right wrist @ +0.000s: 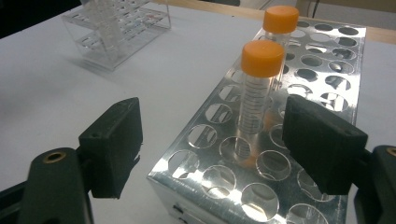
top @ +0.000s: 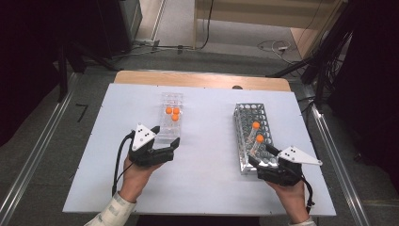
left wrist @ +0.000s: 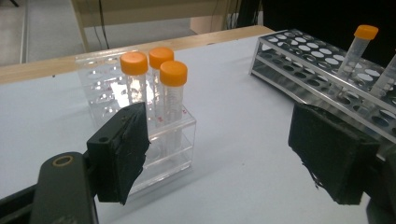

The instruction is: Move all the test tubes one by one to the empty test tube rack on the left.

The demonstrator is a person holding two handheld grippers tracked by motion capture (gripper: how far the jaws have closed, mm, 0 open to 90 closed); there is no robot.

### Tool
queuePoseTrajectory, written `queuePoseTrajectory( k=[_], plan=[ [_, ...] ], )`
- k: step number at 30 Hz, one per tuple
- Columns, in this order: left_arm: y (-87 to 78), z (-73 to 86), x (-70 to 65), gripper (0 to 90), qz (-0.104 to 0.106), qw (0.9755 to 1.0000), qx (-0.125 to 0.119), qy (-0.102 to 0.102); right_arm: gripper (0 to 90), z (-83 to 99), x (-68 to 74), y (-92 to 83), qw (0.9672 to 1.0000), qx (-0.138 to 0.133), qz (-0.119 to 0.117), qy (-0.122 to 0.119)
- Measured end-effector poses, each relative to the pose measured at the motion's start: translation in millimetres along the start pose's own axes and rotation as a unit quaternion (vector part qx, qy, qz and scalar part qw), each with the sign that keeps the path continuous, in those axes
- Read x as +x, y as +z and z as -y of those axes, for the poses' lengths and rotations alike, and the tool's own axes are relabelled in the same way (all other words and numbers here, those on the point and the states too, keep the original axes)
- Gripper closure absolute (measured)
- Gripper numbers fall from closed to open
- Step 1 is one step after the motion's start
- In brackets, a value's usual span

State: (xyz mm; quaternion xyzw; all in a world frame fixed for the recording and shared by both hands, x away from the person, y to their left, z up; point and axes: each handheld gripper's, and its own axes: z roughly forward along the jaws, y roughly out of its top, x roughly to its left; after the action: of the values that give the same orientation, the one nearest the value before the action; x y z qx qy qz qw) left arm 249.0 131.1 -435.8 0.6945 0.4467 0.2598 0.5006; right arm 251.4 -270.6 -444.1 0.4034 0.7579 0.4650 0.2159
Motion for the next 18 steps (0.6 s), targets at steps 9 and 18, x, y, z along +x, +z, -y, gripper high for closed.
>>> queuePoseTrajectory(
  k=[9,18],
  plan=[
    [-0.6,5.9,3.7,20.5,-0.001,0.9999,0.009,-0.009,35.8,-2.2,-8.0,16.8,0.9993,0.003,0.037,0.008],
    [-0.5,6.6,4.5,20.8,0.004,0.9999,0.009,-0.014,54.0,-2.1,-6.9,22.9,0.9985,0.007,0.053,0.015]
  ],
)
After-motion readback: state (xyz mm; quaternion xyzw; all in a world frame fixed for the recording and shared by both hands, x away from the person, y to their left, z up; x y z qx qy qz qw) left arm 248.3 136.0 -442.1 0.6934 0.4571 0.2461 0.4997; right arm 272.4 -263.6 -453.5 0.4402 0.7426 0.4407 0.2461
